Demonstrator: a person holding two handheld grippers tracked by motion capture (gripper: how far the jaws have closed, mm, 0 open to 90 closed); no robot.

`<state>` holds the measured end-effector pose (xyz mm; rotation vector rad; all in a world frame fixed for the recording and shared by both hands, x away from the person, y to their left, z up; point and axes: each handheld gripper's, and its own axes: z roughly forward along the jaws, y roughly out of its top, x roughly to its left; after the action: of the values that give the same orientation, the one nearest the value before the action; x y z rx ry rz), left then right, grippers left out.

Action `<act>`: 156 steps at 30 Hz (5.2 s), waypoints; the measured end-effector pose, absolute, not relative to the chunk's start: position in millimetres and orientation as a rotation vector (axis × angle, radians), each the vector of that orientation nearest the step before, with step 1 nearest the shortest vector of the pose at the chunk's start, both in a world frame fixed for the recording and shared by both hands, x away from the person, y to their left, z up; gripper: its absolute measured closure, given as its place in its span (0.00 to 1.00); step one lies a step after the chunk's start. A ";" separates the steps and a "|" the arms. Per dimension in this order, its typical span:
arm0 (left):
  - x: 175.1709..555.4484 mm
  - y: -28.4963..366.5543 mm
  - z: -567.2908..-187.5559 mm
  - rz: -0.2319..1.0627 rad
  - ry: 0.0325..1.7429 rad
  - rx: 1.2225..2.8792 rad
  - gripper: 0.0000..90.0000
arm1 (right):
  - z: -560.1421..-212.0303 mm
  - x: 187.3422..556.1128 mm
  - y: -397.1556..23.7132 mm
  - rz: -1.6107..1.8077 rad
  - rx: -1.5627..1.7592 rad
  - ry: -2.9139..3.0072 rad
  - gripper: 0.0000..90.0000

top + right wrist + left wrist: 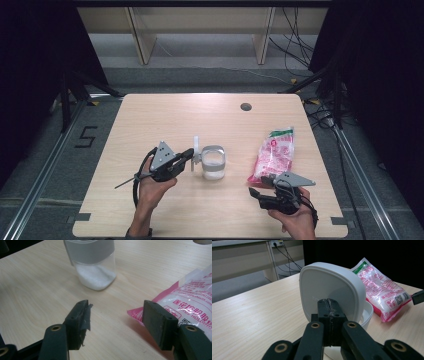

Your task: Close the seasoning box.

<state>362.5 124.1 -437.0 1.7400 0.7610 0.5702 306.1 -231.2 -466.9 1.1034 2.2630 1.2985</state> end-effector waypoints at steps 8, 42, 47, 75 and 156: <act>362.8 122.0 -435.7 0.567 0.753 1.734 0.99 | -467.1 306.1 -230.8 1.299 1.105 2.264 0.44; 363.4 112.1 -430.1 0.563 0.727 1.740 0.99 | -467.4 305.7 -229.3 1.324 1.103 2.261 0.44; 363.2 107.1 -430.0 0.558 0.713 1.752 0.99 | -467.2 305.3 -229.1 1.330 1.112 2.272 0.44; 370.4 116.7 -426.1 0.647 0.487 1.847 0.64 | -467.0 303.6 -229.2 1.331 1.093 2.285 0.43; 290.1 104.1 -498.8 0.444 0.740 1.793 0.28 | -475.6 298.2 -228.7 1.309 1.119 2.333 0.34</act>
<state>290.1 104.1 -498.8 1.7929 0.7396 0.4438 298.2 -228.7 -475.6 1.1195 2.3328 1.3090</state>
